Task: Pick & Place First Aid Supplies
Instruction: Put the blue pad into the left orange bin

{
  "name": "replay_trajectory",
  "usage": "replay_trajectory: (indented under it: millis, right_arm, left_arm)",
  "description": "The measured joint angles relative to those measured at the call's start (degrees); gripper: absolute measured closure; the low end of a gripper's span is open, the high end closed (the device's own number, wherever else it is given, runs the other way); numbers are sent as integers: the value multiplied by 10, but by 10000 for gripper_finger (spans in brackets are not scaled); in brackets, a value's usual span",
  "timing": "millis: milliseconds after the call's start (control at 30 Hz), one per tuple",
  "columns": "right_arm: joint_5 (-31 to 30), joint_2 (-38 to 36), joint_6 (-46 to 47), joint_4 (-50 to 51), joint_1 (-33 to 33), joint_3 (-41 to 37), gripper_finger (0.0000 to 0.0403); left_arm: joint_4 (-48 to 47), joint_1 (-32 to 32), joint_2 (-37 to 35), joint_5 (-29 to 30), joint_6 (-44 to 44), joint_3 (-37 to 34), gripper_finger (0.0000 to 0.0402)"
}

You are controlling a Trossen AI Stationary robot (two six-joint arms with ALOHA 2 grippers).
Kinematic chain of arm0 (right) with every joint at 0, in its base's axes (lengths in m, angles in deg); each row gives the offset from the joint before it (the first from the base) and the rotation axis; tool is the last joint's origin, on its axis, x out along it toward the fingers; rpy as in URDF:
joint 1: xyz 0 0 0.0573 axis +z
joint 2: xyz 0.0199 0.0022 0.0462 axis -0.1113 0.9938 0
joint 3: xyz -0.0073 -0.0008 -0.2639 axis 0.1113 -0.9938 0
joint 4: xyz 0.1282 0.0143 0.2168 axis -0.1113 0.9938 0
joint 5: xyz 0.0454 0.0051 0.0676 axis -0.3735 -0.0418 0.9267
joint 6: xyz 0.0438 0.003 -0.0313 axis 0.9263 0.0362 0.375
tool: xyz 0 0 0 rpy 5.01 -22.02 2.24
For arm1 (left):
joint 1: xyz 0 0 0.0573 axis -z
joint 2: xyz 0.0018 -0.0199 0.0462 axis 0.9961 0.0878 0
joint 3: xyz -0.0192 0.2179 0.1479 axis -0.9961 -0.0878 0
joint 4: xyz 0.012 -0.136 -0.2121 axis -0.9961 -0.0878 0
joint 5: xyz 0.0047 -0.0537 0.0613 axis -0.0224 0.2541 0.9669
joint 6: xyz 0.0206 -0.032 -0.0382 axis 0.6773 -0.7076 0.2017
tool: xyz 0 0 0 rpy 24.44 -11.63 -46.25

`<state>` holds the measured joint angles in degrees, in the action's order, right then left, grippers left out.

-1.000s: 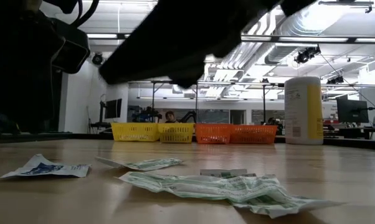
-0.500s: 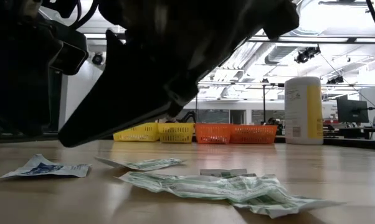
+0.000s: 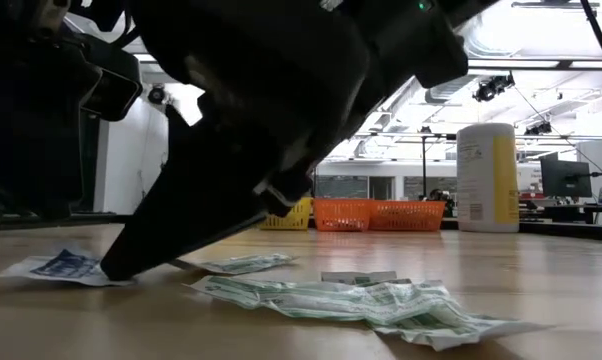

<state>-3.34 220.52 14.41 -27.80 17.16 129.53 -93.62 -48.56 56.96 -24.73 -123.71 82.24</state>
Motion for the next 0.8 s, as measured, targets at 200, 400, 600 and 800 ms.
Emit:
replay_trajectory:
  millis: [200,400,600,800]
  right_arm:
    - [12,4,14,13,0,1,403]
    - [27,4,17,19,-9,1,403]
    - [41,5,17,19,-17,1,403]
    - [48,5,14,21,-19,0,403]
  left_arm:
    - [7,0,0,0,-7,0,316]
    - [4,0,0,-9,-31,0,316]
    - [5,0,3,-22,-34,0,316]
    - [26,0,49,-50,-65,0,316]
